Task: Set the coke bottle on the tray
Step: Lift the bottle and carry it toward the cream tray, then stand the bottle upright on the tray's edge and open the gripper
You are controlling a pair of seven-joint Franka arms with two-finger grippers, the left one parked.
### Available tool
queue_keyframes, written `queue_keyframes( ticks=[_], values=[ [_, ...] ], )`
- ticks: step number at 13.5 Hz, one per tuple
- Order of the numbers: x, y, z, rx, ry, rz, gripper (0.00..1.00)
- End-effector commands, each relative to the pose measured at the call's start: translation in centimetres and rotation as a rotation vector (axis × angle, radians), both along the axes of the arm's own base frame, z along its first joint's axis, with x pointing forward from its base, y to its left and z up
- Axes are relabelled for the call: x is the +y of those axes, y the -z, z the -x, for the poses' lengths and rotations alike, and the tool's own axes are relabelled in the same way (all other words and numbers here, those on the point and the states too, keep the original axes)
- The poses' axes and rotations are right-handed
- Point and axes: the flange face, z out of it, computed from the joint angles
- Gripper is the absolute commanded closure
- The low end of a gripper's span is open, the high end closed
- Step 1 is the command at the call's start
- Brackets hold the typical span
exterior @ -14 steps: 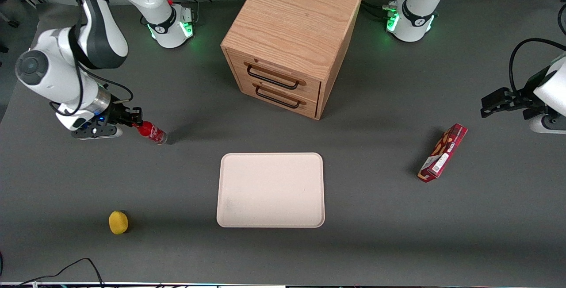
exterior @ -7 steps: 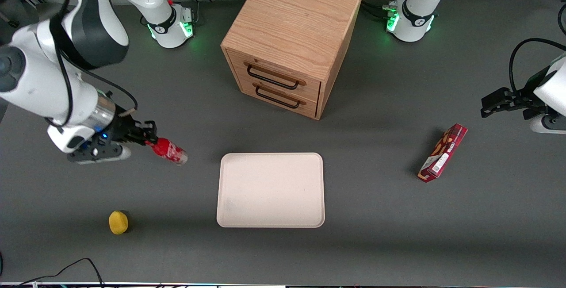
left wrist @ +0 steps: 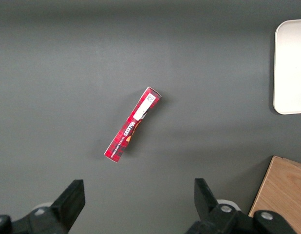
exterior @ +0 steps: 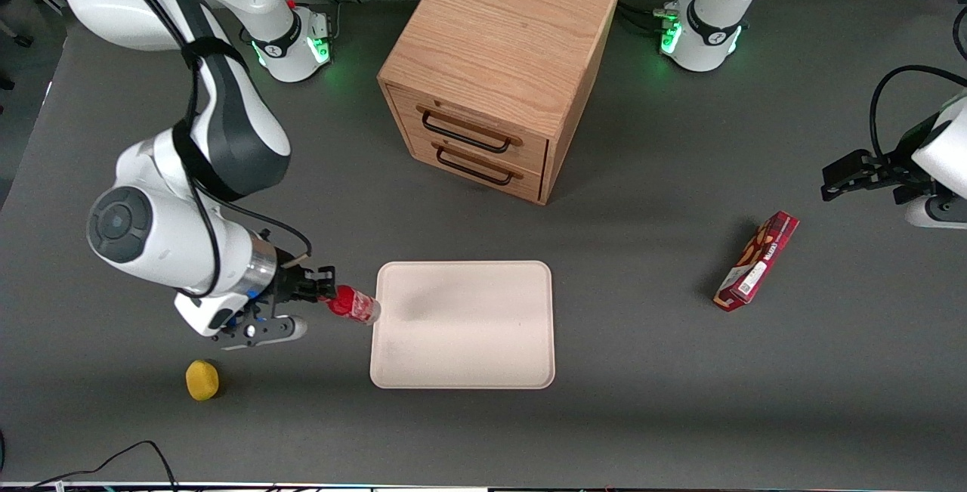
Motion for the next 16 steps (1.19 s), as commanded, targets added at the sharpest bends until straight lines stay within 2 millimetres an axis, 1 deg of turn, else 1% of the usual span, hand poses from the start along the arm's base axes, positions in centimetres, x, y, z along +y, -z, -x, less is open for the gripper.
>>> queue_keyframes(
  ticks=[1, 2, 3, 6, 8, 9, 14, 16],
  values=[
    [2.8, 0.9, -2.0, -0.076, 0.038, -0.013, 1.0],
    [3.2, 2.0, -2.3, -0.086, 0.038, -0.018, 1.0],
    [3.4, 2.3, -2.6, -0.103, 0.041, -0.024, 1.0],
    [3.4, 4.5, -3.3, -0.112, 0.043, -0.026, 1.0],
    [3.4, 5.7, -3.2, -0.102, 0.038, -0.005, 1.0],
    [3.2, 6.6, -3.4, -0.096, 0.037, 0.013, 1.0],
    [2.8, 10.0, -3.4, -0.059, 0.038, 0.031, 1.0],
    [2.9, 10.0, -3.5, -0.069, 0.036, 0.027, 1.0]
  ],
)
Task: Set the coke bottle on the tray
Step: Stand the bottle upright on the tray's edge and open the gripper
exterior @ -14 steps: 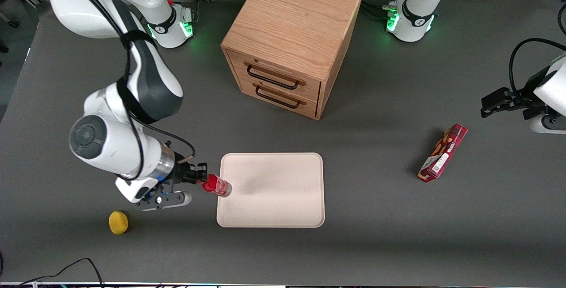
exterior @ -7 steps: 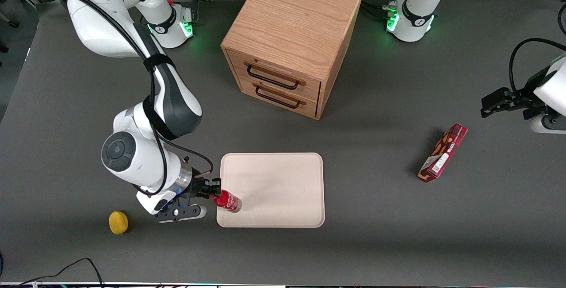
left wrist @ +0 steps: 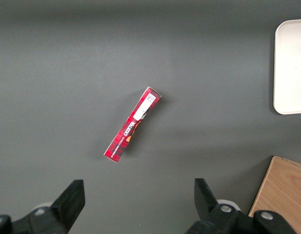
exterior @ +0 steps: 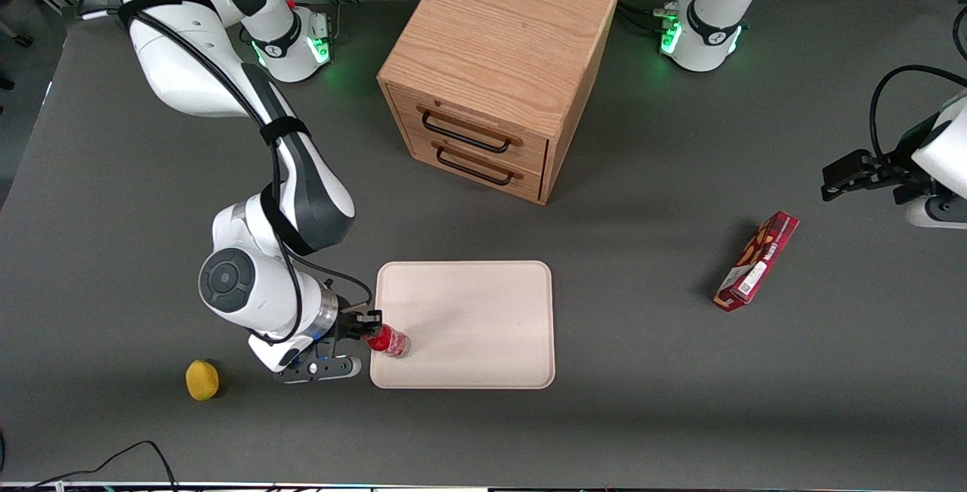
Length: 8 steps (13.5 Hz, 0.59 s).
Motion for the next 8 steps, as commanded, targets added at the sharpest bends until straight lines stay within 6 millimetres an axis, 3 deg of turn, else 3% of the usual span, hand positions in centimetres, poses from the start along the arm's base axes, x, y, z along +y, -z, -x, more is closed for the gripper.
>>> queue_keyframes(
  ticks=[1, 2, 5, 8],
  values=[
    [0.1, -0.5, -0.4, -0.028, 0.013, 0.009, 0.55],
    [-0.5, -0.4, -0.6, -0.026, 0.016, 0.008, 0.01],
    [-0.4, -1.8, -0.5, -0.038, 0.018, 0.002, 0.0],
    [-1.0, -5.0, -0.2, -0.051, 0.035, -0.015, 0.0]
  ],
)
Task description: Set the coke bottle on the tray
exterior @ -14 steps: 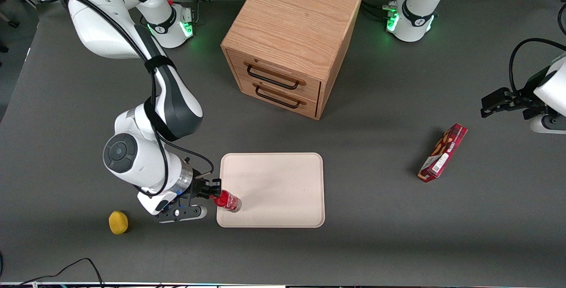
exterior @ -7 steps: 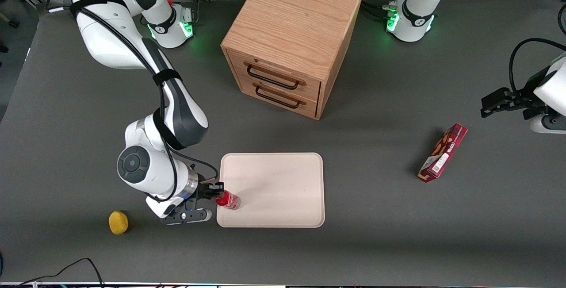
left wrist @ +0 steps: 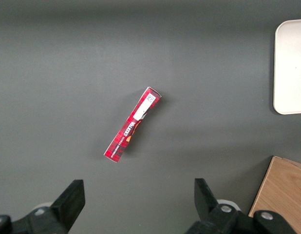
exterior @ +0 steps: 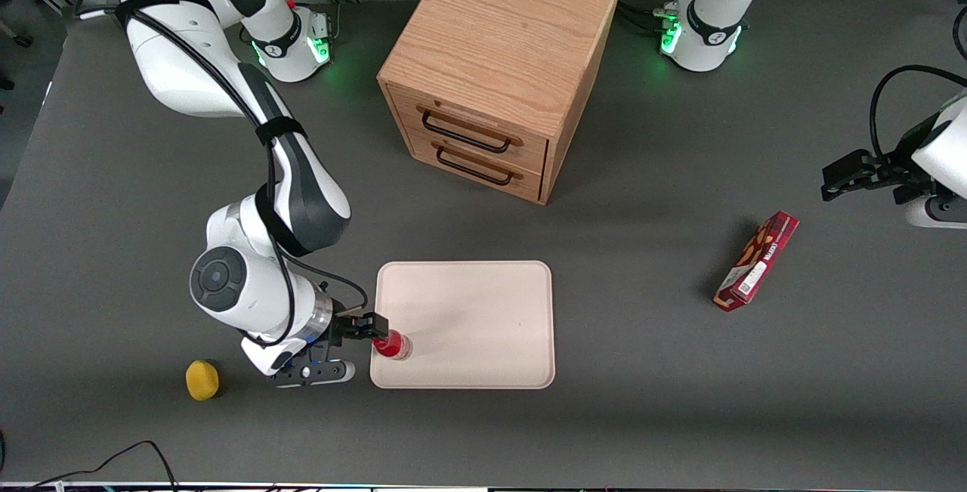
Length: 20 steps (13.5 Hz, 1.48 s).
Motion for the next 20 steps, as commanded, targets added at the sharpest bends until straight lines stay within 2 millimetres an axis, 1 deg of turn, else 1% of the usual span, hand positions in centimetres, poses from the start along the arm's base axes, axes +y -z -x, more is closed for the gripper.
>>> queue_keyframes(
  ticks=[1, 2, 3, 5, 6, 7, 8, 10, 11, 12, 14, 15, 16, 17, 18, 19, 20],
  values=[
    [-0.7, -3.6, 0.8, 0.021, 0.026, 0.007, 0.0],
    [-0.9, -4.8, 1.2, 0.027, 0.027, 0.01, 0.0],
    [-1.5, -6.6, 1.5, 0.027, 0.03, 0.012, 0.0],
    [-1.9, -9.8, 2.6, 0.035, 0.024, 0.02, 0.0],
    [-2.1, -11.1, 3.1, 0.044, 0.022, 0.025, 0.0],
    [-2.4, -11.6, 3.6, 0.063, 0.021, 0.035, 0.0],
    [-3.7, -12.4, 3.9, 0.087, 0.024, 0.045, 0.0],
    [-5.5, -14.0, 4.9, 0.135, 0.029, 0.059, 0.0],
    [-5.8, -14.9, 5.5, 0.137, 0.03, 0.064, 0.0],
    [-6.7, -15.5, 6.2, 0.144, 0.039, 0.069, 0.0],
    [-8.4, -16.4, 7.9, 0.149, 0.062, 0.077, 0.0],
    [-8.7, -17.0, 8.6, 0.136, 0.064, 0.082, 0.0],
    [-9.5, -17.8, 9.0, 0.127, 0.074, 0.085, 0.0],
    [-10.7, -18.8, 9.5, 0.123, 0.091, 0.085, 0.0],
    [-11.2, -19.5, 10.5, 0.114, 0.094, 0.101, 0.0],
    [-12.5, -19.6, 11.5, 0.107, 0.101, 0.147, 0.0],
    [-14.3, -19.9, 12.2, 0.095, 0.113, 0.173, 0.0]
  ],
)
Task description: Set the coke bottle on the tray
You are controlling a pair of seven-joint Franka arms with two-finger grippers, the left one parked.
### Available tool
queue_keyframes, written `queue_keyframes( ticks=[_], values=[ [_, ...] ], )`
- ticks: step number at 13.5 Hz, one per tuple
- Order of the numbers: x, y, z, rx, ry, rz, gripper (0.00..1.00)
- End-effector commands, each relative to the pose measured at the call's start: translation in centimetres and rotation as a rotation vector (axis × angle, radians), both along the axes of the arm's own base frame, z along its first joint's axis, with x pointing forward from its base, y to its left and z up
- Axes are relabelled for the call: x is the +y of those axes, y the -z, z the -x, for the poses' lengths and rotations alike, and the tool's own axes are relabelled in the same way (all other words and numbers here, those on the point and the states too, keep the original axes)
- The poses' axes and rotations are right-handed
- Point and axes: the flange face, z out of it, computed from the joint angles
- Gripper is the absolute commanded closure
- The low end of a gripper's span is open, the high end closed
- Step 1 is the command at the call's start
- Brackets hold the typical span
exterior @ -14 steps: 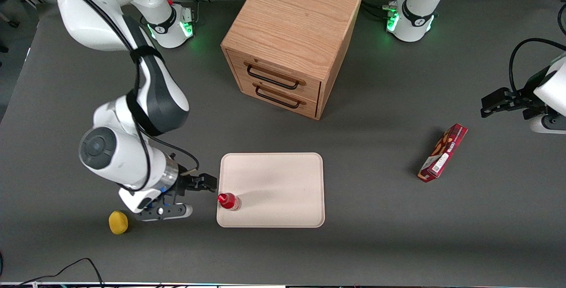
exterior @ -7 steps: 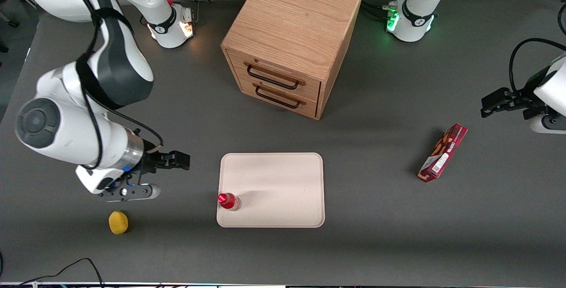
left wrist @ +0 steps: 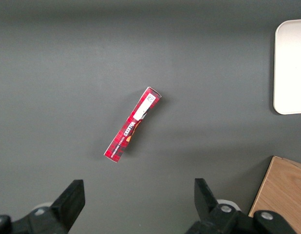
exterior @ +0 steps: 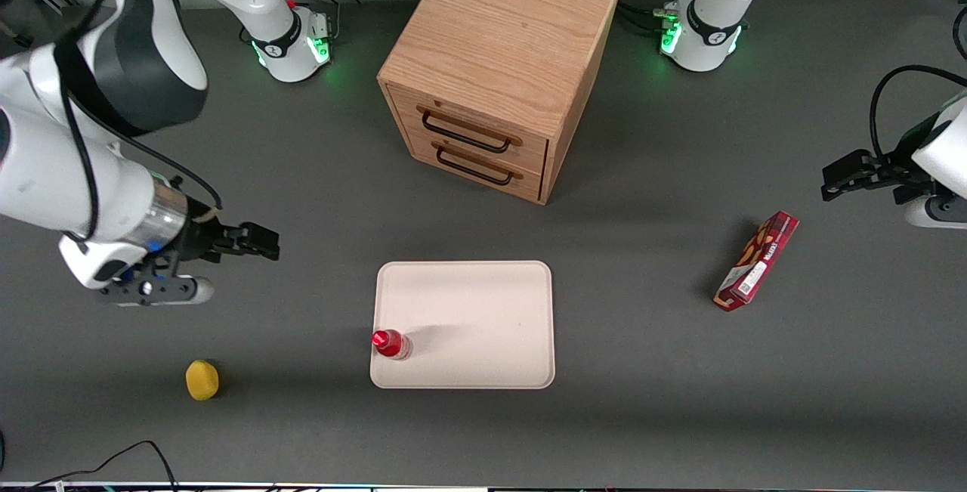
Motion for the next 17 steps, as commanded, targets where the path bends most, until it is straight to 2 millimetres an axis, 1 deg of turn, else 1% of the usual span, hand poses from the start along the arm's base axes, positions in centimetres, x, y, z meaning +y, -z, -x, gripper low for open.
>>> queue_keyframes(
  ticks=[1, 2, 3, 4, 5, 6, 7, 8, 9, 11, 15, 17],
  values=[
    [-5.0, -0.9, 3.4, -0.035, 0.012, 0.062, 0.0],
    [-7.7, -1.5, 3.7, -0.042, -0.006, 0.063, 0.0],
    [-9.7, -1.8, 3.7, -0.044, -0.05, 0.064, 0.0],
    [-11.9, -2.7, 3.9, -0.057, -0.081, 0.065, 0.0],
    [-13.5, -3.6, 4.4, -0.064, -0.088, 0.069, 0.0],
    [-13.9, -4.9, 5.4, -0.069, -0.083, 0.072, 0.0],
    [-14.1, -5.2, 6.3, -0.068, -0.077, 0.075, 0.0],
    [-15.1, -5.4, 7.0, -0.065, -0.062, 0.078, 0.0],
    [-15.9, -5.1, 7.3, -0.057, -0.075, 0.08, 0.0],
    [-16.9, -4.6, 7.1, -0.05, -0.069, 0.081, 0.0],
    [-17.7, -4.7, 6.3, -0.054, -0.046, 0.081, 0.0],
    [-17.9, -4.6, 5.8, -0.053, -0.041, 0.075, 0.0]
  ],
)
